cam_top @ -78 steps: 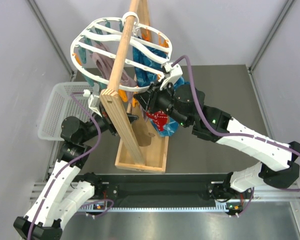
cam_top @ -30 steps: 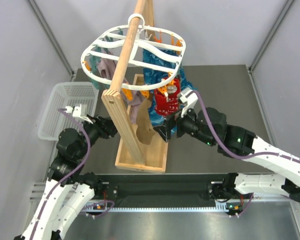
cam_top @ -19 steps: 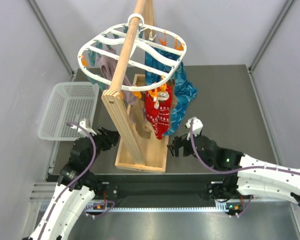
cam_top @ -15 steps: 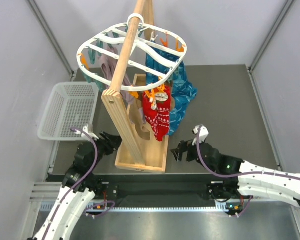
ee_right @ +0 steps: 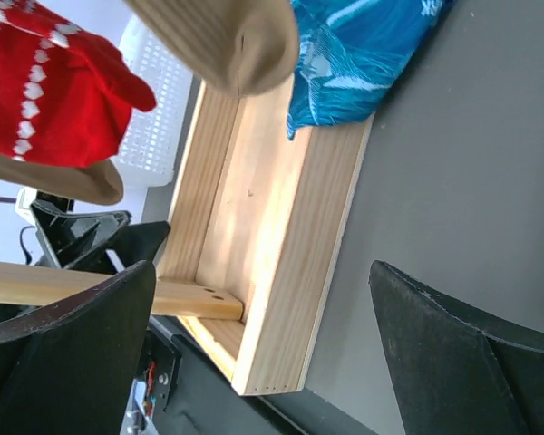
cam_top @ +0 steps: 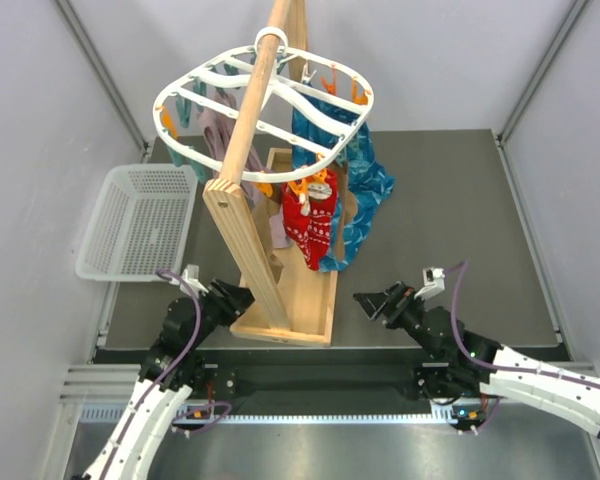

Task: Clip the socks to the hanger
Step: Reset both arms

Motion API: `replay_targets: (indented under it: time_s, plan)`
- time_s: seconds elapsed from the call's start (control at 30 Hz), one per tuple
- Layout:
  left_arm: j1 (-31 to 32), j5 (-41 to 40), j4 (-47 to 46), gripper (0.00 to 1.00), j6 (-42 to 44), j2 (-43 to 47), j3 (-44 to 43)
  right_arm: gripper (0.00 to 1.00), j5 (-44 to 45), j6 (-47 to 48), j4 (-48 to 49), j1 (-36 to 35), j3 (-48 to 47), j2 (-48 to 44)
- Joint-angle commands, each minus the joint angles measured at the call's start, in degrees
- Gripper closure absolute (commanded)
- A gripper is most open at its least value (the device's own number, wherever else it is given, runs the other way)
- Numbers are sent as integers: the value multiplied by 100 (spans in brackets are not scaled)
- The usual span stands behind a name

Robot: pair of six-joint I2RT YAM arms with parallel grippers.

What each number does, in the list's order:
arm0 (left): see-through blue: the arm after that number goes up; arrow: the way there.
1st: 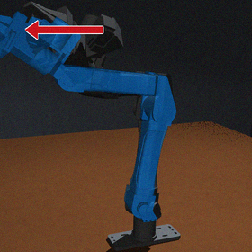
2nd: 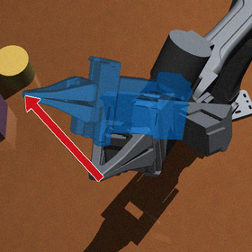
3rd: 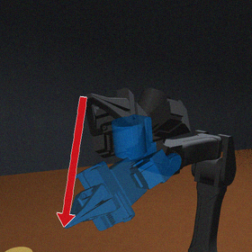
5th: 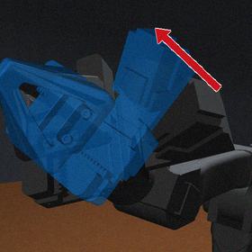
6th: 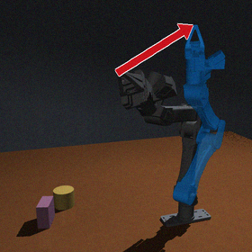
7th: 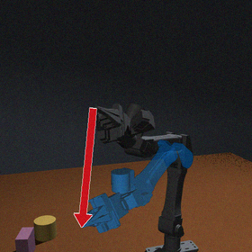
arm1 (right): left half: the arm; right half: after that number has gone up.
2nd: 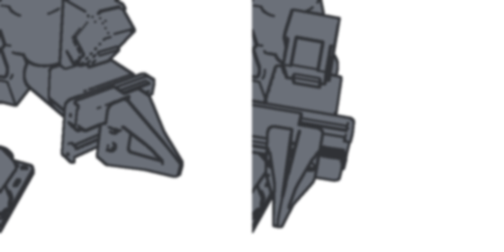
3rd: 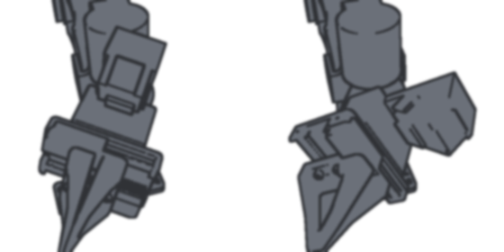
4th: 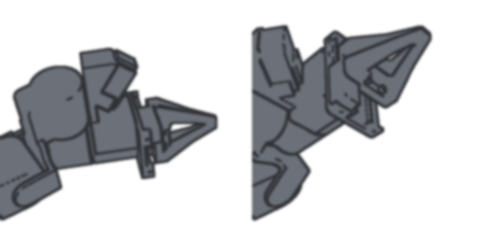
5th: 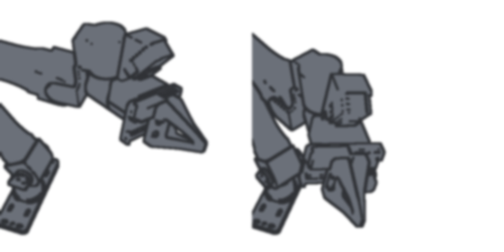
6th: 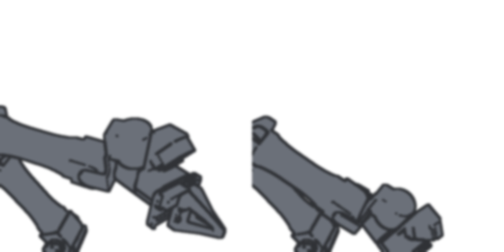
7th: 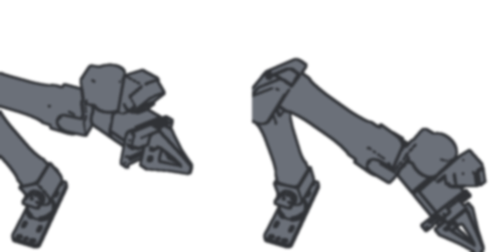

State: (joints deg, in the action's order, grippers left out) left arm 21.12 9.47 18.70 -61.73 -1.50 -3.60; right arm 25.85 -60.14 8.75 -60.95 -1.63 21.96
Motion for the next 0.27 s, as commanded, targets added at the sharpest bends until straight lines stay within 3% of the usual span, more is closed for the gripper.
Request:
replay_targets:
  time_s: [0.0,0.13,0.23]
  plan:
    - [6,440,-831,38,-504,62,394,0,0,-385,109,66,857,133]
    - [6,731,-1824,38,-997,53,1061,0,-141,-201,408,66,892,327]
    - [6,880,-2184,38,-1016,53,1071,0,-395,167,443,66,866,4]
